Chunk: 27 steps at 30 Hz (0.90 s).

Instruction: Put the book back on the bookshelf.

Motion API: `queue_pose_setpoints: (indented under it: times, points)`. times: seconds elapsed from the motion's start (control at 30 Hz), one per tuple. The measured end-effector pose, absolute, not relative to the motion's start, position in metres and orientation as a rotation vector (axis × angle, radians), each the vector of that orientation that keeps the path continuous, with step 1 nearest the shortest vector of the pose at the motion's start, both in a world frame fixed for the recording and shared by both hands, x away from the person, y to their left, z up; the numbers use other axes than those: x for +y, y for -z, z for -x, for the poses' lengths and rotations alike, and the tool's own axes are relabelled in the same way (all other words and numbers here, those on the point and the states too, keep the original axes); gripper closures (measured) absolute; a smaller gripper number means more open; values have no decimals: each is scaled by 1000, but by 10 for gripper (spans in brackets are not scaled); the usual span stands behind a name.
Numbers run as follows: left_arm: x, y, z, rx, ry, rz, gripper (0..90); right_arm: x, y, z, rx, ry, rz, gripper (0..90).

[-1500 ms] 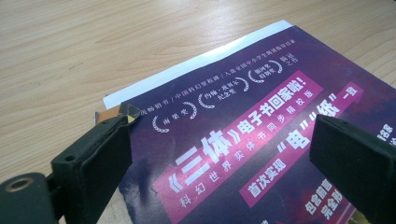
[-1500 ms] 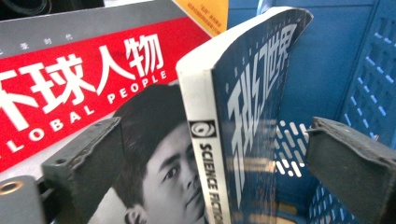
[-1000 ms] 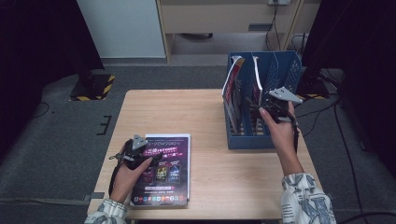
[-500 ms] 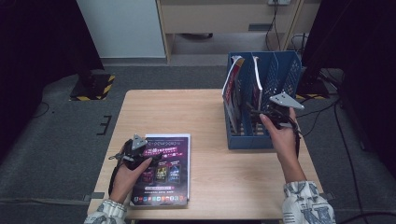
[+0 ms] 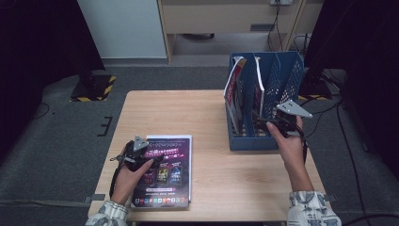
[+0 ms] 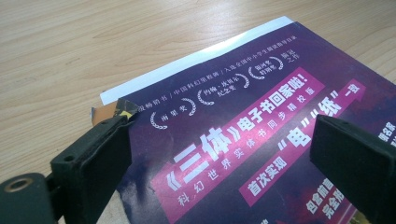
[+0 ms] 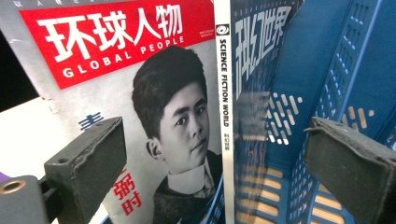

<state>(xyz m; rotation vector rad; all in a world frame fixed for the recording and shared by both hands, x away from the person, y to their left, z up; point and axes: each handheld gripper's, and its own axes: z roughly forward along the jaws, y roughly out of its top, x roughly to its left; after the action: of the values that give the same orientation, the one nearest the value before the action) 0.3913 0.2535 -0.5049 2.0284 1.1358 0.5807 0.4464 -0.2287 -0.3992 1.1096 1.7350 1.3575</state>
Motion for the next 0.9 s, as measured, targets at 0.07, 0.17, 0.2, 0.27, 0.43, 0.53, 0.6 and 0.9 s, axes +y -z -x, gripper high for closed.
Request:
queue_pose_setpoints:
  times: [0.07, 0.17, 0.2, 0.27, 0.43, 0.53, 0.6, 0.9]
  points:
    - [254, 505, -391, 1133, -583, -2029, 53, -230, 399, -445, 1733, -1363, -1119, 62]
    - [254, 505, -392, 1134, -584, -2030, 53, -232, 399, -443, 1723, -1366, -1124, 63]
    - [254, 505, -392, 1134, -583, -2029, 53, -232, 399, -442, 1726, -1366, -1123, 63]
    - [254, 504, -392, 1133, -584, -2027, 53, -232, 400, -440, 1728, -1362, -1118, 62]
    - [252, 504, -392, 1128, -583, -2033, 53, -234, 402, -434, 1740, -1341, -1130, 61]
    - [252, 504, -391, 1129, -580, -2032, 52, -235, 402, -431, 1739, -1343, -1134, 58]
    - [252, 504, -391, 1128, -578, -2031, 52, -233, 402, -429, 1746, -1344, -1128, 56]
    - [252, 504, -391, 1125, -578, -2027, 52, -219, 401, -415, 1781, -1363, -1084, 53]
